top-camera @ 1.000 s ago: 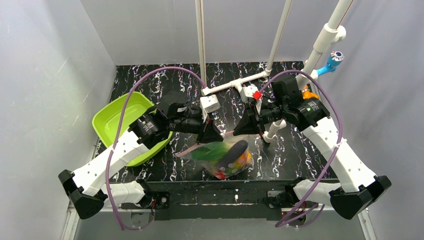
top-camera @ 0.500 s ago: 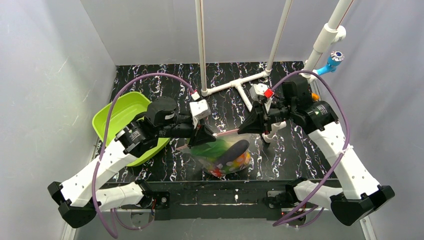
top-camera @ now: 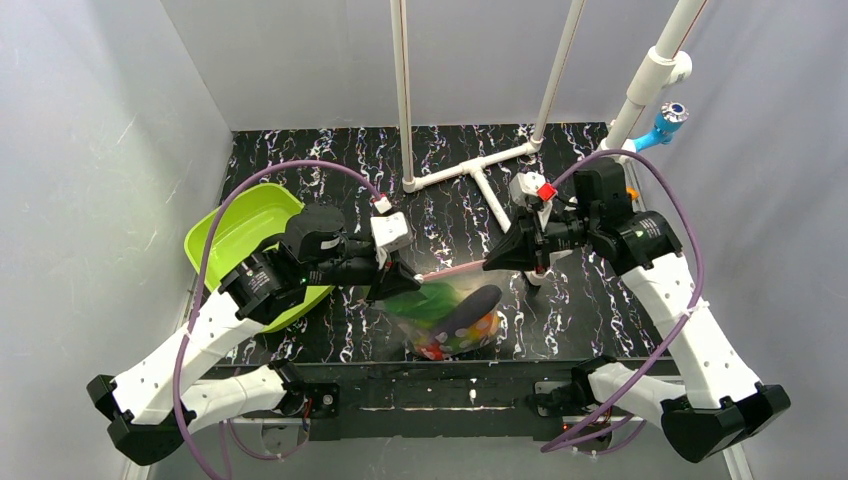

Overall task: Open the zip-top bag and remove the fake food
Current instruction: Unzip the zipper food storage bag at the center of the board.

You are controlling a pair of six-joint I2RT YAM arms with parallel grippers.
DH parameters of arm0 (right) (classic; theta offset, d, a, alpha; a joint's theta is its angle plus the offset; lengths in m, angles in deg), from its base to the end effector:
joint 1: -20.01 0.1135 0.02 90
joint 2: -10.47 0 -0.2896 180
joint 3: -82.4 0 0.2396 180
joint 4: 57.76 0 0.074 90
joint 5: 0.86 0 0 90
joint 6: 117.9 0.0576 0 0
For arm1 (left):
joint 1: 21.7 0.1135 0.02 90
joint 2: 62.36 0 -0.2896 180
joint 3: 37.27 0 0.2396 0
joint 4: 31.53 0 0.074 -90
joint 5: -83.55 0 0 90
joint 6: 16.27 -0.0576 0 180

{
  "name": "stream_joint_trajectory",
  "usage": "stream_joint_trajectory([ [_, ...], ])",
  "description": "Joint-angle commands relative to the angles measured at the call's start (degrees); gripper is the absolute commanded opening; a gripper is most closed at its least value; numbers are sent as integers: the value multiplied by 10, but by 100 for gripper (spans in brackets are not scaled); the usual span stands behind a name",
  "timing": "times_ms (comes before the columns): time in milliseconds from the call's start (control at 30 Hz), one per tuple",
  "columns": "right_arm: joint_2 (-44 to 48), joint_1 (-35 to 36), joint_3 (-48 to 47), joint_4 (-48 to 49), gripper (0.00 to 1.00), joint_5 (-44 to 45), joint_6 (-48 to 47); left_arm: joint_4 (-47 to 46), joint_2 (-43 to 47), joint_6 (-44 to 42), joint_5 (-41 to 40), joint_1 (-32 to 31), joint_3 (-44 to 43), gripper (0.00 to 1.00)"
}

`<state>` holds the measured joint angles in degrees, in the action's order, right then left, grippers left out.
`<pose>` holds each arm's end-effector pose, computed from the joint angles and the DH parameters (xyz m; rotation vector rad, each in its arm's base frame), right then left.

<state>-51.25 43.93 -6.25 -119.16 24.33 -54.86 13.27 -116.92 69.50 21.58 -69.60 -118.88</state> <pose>0.1412 0.1197 0.4213 -1.3785 1.4316 1.1697 0.1035 -0.1549 0.4203 1.1642 1.5797 -0.9714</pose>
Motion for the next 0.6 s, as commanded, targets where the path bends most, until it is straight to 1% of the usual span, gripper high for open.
stream_joint_trajectory([
  [0,25,-31,13,7,1,-4,-9,42,25,-27,3,5,0,0],
  [200,63,-50,51,33,1,-14,-7,31,7,-33,22,5,-2,0],
  [367,94,-53,78,60,1,-15,4,20,-14,-13,45,5,-6,0],
  [567,121,-68,93,81,1,-26,18,-9,11,18,56,5,18,0],
])
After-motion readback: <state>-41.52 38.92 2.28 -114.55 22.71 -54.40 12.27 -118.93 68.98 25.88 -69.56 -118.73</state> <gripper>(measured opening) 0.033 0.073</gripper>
